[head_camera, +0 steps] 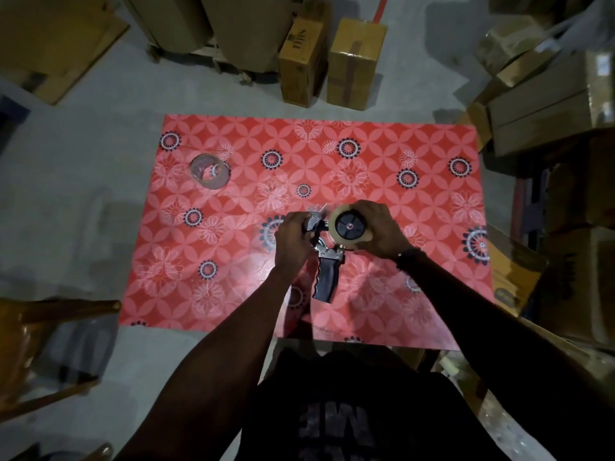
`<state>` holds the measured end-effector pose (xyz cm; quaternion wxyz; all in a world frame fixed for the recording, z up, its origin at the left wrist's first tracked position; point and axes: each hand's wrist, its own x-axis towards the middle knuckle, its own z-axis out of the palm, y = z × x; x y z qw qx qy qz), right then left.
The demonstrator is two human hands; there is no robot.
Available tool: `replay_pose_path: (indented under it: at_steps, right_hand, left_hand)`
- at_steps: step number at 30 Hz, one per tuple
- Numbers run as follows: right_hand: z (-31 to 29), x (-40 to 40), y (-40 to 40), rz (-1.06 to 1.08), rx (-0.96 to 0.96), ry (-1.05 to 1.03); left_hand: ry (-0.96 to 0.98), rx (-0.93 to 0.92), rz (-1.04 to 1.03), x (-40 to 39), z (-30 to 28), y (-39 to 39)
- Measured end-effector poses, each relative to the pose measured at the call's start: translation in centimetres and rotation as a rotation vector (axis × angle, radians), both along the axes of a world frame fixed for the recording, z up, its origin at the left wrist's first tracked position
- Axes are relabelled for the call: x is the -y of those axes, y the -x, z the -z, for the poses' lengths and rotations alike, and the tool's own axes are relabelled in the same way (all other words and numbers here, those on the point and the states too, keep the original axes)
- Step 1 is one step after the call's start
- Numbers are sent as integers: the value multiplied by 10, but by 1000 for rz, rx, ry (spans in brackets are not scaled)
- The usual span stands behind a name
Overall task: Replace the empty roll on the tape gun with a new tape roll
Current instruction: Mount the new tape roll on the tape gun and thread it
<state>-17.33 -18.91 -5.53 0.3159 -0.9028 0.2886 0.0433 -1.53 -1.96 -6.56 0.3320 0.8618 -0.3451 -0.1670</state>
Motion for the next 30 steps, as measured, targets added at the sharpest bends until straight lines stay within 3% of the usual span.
replay_pose_path:
  at_steps: [4, 7, 10, 18, 24, 30]
  right_hand:
    - [-2, 16, -5, -69, -60, -30]
    - [-21, -3, -12, 102, -63, -59]
    - [-19, -17, -19, 223, -134, 38]
    - [-14, -5, -17, 61, -167, 45]
    - [-18, 13, -14, -93, -187, 20]
    - [-22, 6, -21, -4, -188, -9]
  left_hand:
    - [-11, -26, 34, 2, -1, -9]
    - [27, -26, 35, -4, -1, -10]
    - [56, -34, -6, -12, 2, -5]
    - [163, -95, -2, -12, 2, 3]
    - [128, -96, 16, -11, 11, 1]
    - [140, -85, 45, -16, 13, 2]
